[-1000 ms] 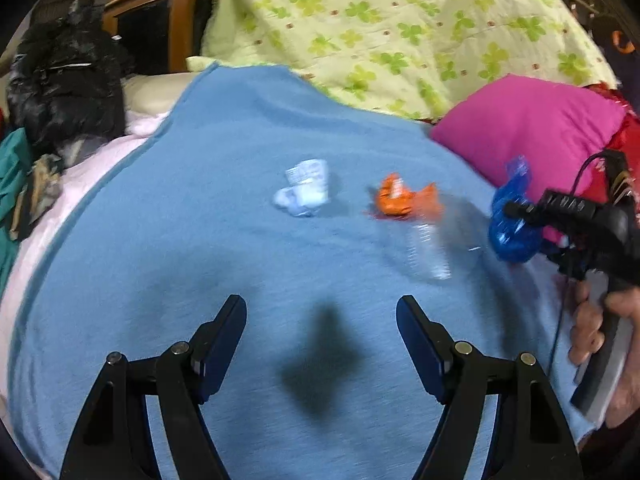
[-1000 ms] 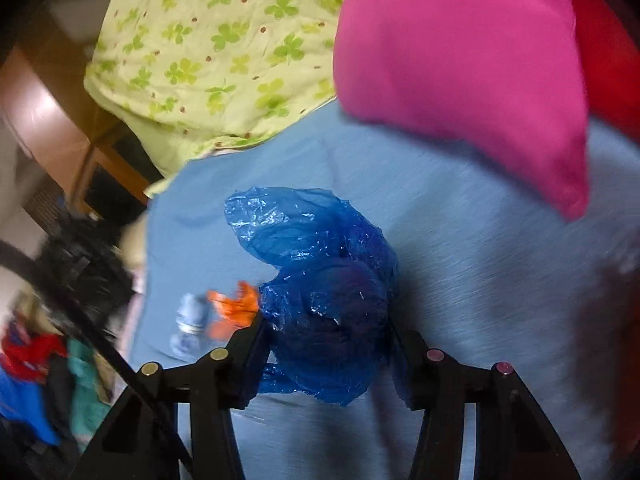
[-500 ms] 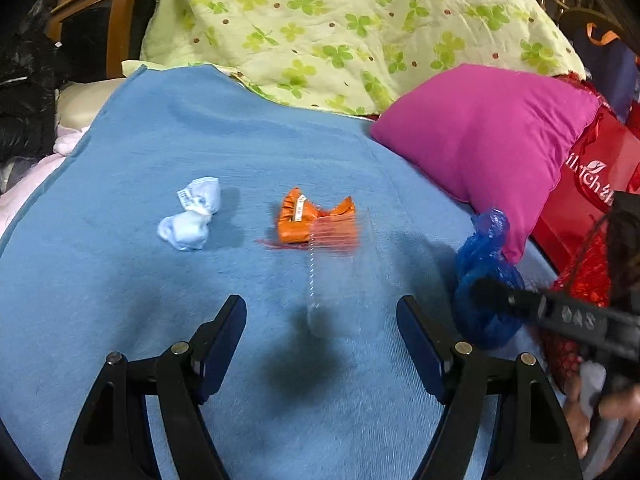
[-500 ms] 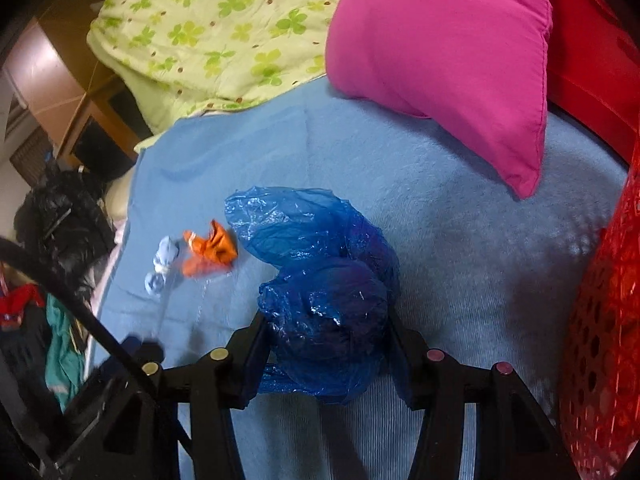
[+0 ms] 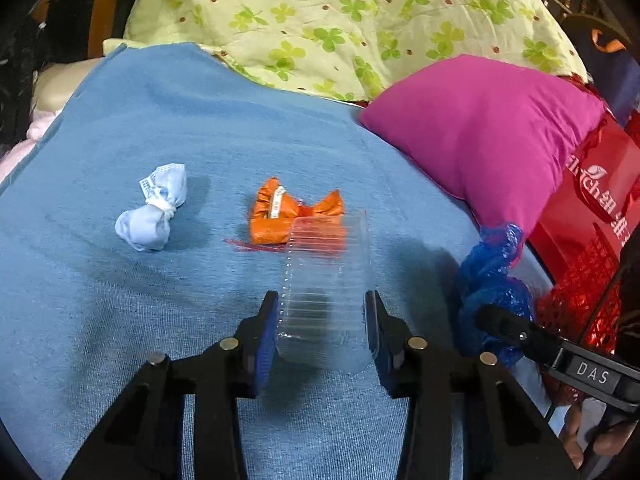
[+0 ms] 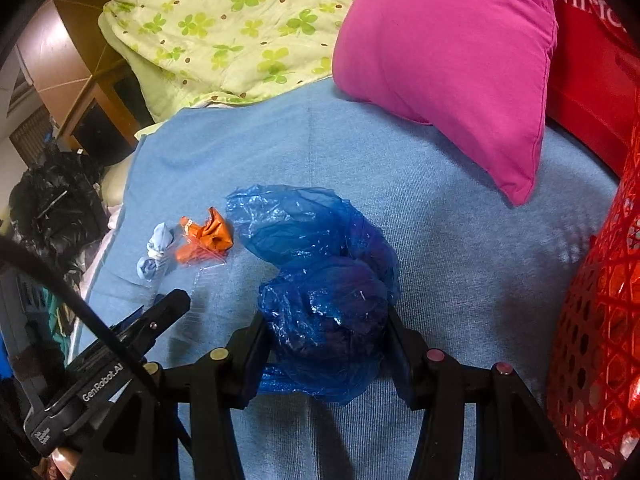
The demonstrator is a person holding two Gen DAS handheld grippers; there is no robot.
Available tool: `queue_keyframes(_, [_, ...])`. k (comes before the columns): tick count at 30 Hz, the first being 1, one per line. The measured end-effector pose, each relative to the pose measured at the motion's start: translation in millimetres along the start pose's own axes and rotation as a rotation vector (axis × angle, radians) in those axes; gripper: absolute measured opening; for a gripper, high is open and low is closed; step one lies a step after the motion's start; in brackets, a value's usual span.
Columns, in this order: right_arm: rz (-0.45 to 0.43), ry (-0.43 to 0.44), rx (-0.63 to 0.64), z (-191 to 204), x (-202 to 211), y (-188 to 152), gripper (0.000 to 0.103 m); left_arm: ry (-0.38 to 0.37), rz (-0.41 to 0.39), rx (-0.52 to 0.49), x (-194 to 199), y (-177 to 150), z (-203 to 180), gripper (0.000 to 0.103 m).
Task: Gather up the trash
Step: 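Grasp the clear plastic comb with the left tool while the right tool holds the blue bag, then carry the blue bag and clear comb over the red mesh wastebasket with both tools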
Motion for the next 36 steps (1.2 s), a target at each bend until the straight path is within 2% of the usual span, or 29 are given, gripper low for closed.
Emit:
queue_keyframes(5, [-0.015, -0.010, 0.019, 5, 8, -1, 0.055, 0.008, -0.047, -0.042, 14, 1, -7, 0.043])
queue_keyframes(13, [-0.068, -0.022, 0.085, 18, 32, -5, 0.055, 0.028, -0.094, -0.039, 42, -2, -6, 0.043])
queue_keyframes(24, [-0.163, -0.001, 0.212, 45, 74, -18, 0.055, 0.255, -0.181, -0.068, 105, -14, -6, 0.043])
queue_keyframes(32, [-0.240, 0.007, 0.251, 48, 102, -22, 0.055, 0.346, -0.187, -0.094, 130, -23, -19, 0.043])
queue_keyframes(36, [-0.276, 0.021, 0.251, 47, 116, -21, 0.055, 0.363, -0.209, -0.112, 144, -19, -31, 0.043])
Point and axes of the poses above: each gripper's, at about its wrist camera, not at the fingertips, and x roughly against the way its jaws point, z to its left, y to its top, the point moved 5 cm from there along -x, roughly the way its jaws point, and after that the axes turned 1 degree about z, right-handed, at the moved point
